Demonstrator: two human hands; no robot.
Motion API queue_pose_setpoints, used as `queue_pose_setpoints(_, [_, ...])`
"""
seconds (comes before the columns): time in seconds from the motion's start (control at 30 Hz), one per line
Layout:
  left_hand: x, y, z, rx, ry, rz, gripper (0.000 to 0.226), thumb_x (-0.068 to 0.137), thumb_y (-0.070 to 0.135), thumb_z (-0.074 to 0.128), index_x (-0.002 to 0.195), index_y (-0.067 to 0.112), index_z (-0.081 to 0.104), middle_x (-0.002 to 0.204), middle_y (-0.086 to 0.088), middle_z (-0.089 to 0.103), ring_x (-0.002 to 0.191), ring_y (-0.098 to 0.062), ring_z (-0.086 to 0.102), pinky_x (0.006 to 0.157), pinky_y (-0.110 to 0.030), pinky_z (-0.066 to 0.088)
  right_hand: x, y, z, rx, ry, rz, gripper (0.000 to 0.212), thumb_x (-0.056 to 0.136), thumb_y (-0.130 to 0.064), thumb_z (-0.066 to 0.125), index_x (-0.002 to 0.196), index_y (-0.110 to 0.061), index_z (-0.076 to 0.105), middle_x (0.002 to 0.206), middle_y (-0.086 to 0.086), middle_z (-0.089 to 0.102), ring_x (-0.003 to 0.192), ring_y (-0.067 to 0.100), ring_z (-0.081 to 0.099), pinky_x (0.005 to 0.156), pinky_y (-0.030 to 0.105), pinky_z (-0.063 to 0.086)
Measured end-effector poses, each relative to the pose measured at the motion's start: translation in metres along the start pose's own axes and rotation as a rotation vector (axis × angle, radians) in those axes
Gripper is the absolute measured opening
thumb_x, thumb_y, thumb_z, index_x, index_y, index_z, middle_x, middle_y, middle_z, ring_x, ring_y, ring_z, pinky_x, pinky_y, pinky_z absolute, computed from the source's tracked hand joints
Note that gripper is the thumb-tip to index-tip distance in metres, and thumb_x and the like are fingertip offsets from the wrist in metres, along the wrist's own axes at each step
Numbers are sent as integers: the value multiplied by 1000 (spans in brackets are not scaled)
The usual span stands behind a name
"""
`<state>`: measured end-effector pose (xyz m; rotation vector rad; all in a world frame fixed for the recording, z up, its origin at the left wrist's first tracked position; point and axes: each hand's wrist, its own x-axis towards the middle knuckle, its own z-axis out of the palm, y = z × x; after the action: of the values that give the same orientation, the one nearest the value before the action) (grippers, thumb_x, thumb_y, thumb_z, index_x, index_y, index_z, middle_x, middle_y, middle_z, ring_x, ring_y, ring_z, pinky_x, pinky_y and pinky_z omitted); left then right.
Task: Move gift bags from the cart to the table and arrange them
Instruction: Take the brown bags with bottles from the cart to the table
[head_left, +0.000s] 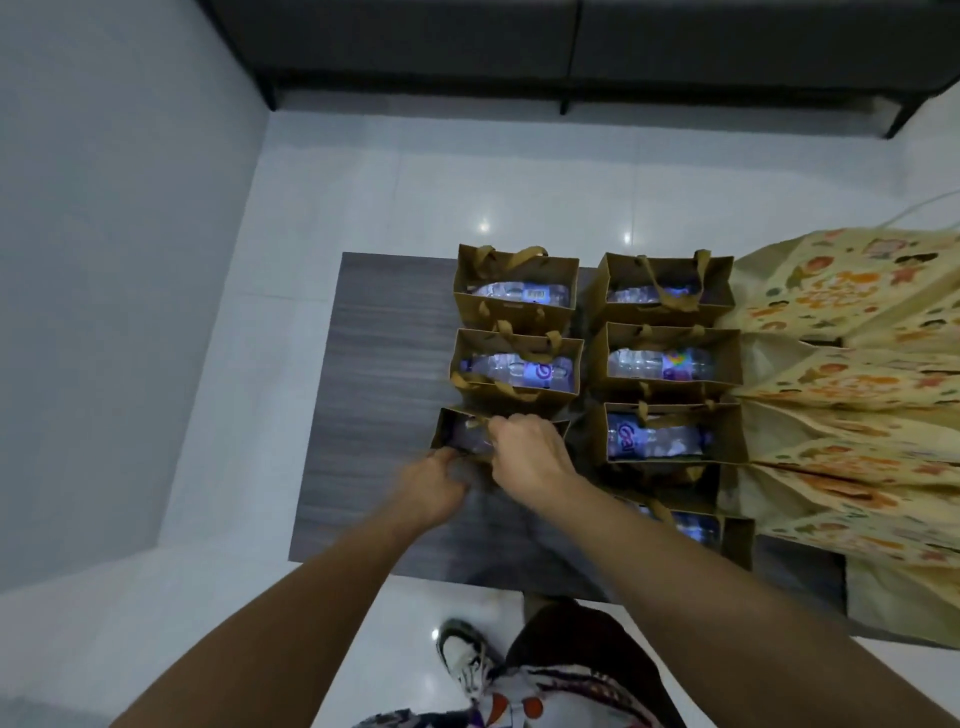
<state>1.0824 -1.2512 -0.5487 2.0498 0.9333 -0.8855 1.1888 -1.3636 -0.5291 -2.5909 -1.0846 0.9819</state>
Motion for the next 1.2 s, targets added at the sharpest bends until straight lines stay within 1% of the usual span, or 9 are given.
queue_pose_setpoints(0.23, [10, 7, -2, 35, -2, 51, 47, 98, 25, 59, 144, 19, 50, 144, -9, 54, 128, -28, 52, 103, -33, 41, 15, 6, -9, -50, 8, 9, 19, 91, -11, 60, 109, -14, 62, 106, 9, 66, 101, 29, 62, 93, 39, 46])
queue_pose_setpoints(0.33, [8, 11, -8, 55, 5, 80, 44, 98, 24, 60, 140, 17, 53, 141, -9, 56, 127, -27, 53, 102, -31, 41, 14, 10, -8, -19, 38, 60, 14, 91, -18, 62, 105, -15, 63, 102, 8, 65, 99, 29, 62, 92, 42, 51])
queue_pose_setpoints(0.43, [3, 11, -15, 67, -4, 112, 40, 98, 24, 60, 137, 17, 54, 136, -9, 57, 118, -24, 55, 92, -31, 44, 9, 9, -10, 34, 53, 117, 15, 91, -27, 61, 101, -16, 63, 99, 7, 64, 97, 28, 63, 89, 42, 52])
queue_pose_setpoints(0.53, [-5, 12, -29, 114, 27, 161, 37, 97, 25, 61, 132, 17, 57, 133, -9, 57, 111, -23, 58, 88, -29, 45, -2, 3, -12, 0, 87, 163, 24, 90, -28, 63, 110, -15, 63, 109, 8, 65, 105, 30, 59, 94, 42, 47])
queue_pose_setpoints(0.67, [-29, 25, -56, 180, 76, 280, 44, 96, 25, 61, 139, 19, 54, 137, -8, 56, 122, -28, 55, 98, -34, 46, -35, -13, -13, -52, 177, 261, 44, 86, -23, 68, 128, -19, 58, 131, 7, 59, 124, 30, 47, 107, 47, 39])
queue_pose_setpoints(0.83, [-69, 53, -86, 299, 181, 543, 41, 93, 27, 63, 132, 18, 59, 133, -9, 57, 123, -28, 55, 98, -31, 42, -94, -39, -41, -45, 335, 402, 55, 89, -36, 66, 139, -21, 50, 139, 5, 53, 129, 30, 42, 109, 48, 37])
queue_pose_setpoints(0.97, [-115, 81, -96, 364, 252, 771, 50, 95, 33, 62, 142, 19, 52, 143, -8, 51, 130, -28, 50, 108, -38, 43, -150, -55, -61, -5, 512, 515, 56, 90, -38, 64, 141, -23, 47, 142, 4, 51, 133, 29, 40, 109, 47, 38])
queue_pose_setpoints(1.03, [-140, 98, -93, 380, 279, 876, 55, 95, 38, 62, 145, 22, 49, 144, -5, 50, 129, -26, 49, 108, -43, 45, -186, -58, -65, 27, 596, 584, 59, 90, -37, 64, 145, -23, 45, 143, 4, 50, 134, 28, 39, 110, 45, 38])
queue_pose_setpoints(1.2, [-222, 150, -48, 542, 266, 1136, 59, 95, 44, 59, 148, 22, 45, 143, -5, 50, 130, -25, 48, 107, -40, 44, -295, -50, -59, 103, 775, 793, 61, 91, -37, 62, 148, -24, 42, 143, 3, 51, 131, 28, 41, 108, 45, 39])
